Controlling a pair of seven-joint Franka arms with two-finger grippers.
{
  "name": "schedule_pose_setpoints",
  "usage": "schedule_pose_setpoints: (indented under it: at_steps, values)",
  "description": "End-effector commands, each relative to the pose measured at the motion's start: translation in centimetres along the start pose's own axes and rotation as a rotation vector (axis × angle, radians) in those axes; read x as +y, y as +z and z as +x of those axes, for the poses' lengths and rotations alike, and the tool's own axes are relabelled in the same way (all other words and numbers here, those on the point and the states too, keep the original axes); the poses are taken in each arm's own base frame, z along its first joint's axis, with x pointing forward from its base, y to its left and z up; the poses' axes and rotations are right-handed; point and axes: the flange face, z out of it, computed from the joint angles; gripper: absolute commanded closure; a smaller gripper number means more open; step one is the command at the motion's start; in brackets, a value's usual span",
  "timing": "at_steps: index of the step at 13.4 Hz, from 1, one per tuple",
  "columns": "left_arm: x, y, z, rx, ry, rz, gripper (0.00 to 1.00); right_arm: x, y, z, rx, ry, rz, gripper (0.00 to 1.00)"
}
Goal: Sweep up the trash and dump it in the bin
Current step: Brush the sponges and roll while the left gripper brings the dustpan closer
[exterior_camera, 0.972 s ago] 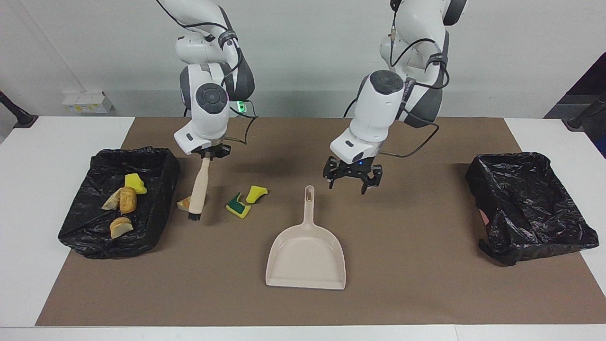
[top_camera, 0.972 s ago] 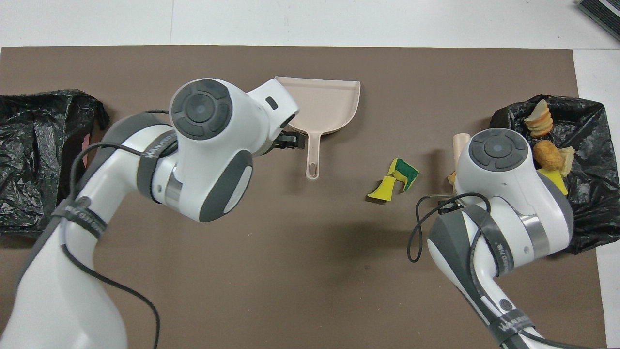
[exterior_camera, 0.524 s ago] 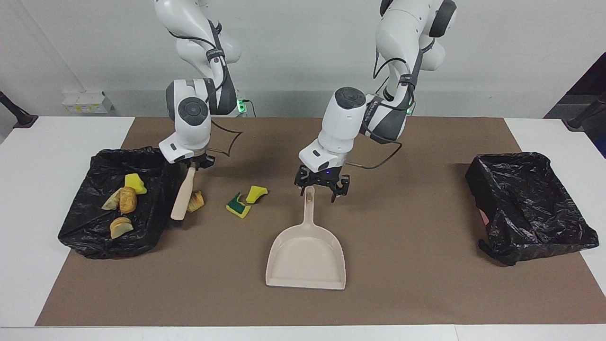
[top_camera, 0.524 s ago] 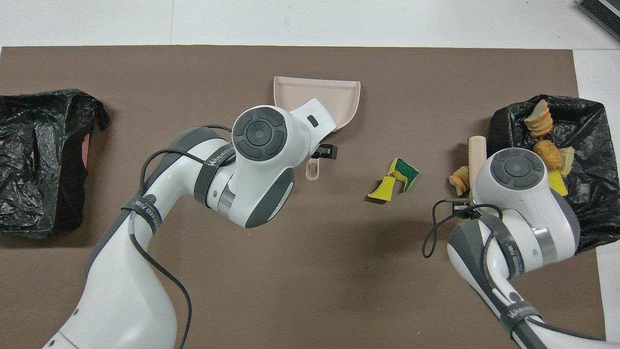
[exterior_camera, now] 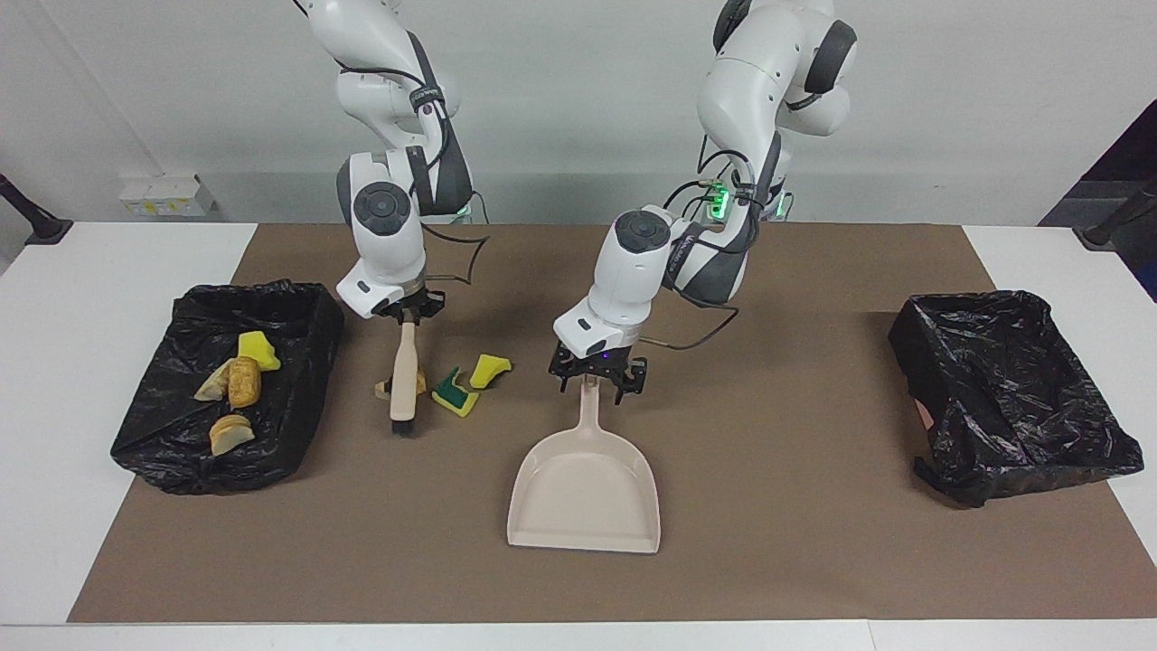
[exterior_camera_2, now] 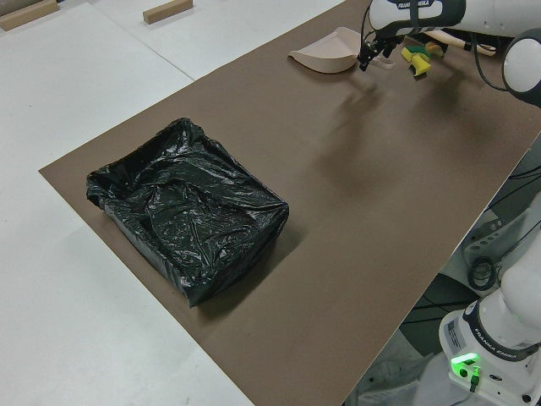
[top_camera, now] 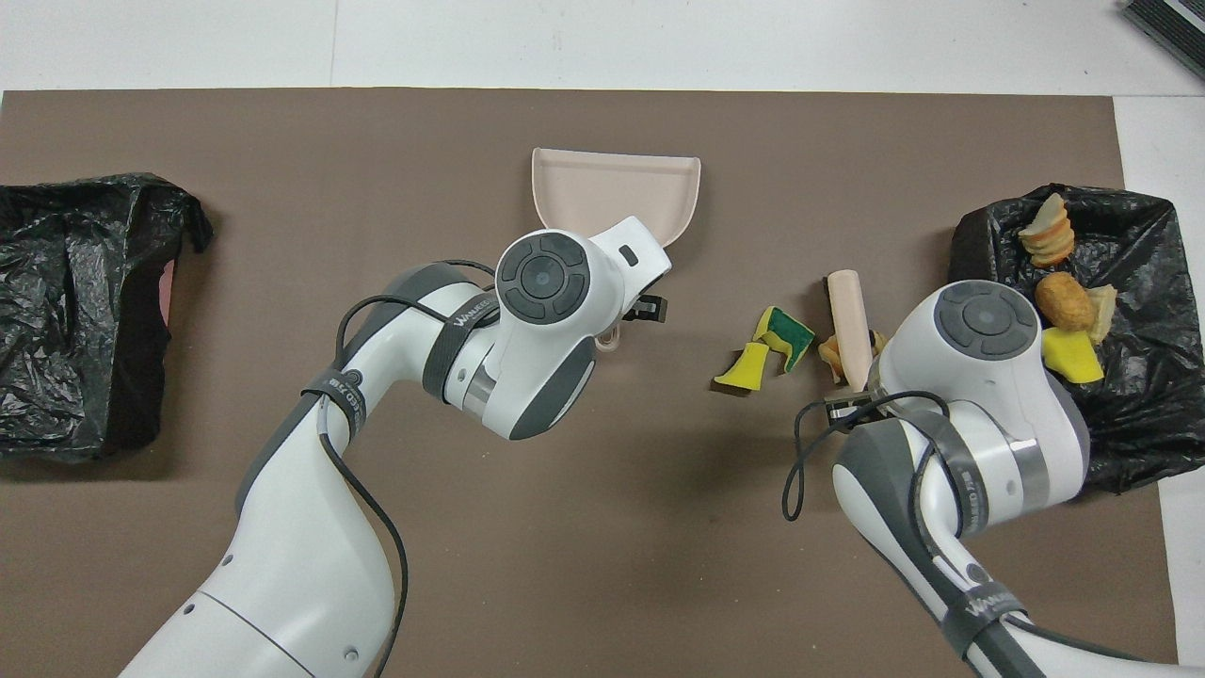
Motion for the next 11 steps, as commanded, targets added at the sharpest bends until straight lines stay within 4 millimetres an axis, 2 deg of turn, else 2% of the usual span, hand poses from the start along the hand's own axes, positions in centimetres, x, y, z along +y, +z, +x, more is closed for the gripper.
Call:
schedule_pose_setpoints:
  at_steps: [1, 3, 5, 8, 10, 11]
  values:
    - [0.1, -0.2, -0.1, -0.012, -0.001, 0.022, 1.0, -0.6, -3.7, 2.0, -0.037, -0.039, 0.032, 1.0]
    - [0.1, -0.7, 0.1, -0.006, 0.022, 0.037, 1.0, 0.8, -5.7, 1.7, -0.056, -0.067, 0.031, 1.0]
    - [-0.7, -1.4, 0.5, 0.035, 0.126, 0.122, 1.0, 2.0, -5.4, 1.3, -0.07, -0.08, 0.034, 1.0]
    - [-4.1, -4.2, 1.1, 0.04, 0.307, 0.141, 1.0, 3.5, -3.5, -0.4, -0.084, -0.091, 0.033, 1.0]
    - [-7.8, -6.2, 1.0, 0.027, 0.435, 0.16, 1.0, 5.1, -2.9, -0.4, -0.06, -0.091, 0.045, 1.0]
    - [-8.7, -7.4, 0.4, -0.001, 0.524, 0.169, 1.0, 5.9, -2.8, -0.3, -0.058, -0.106, 0.051, 1.0]
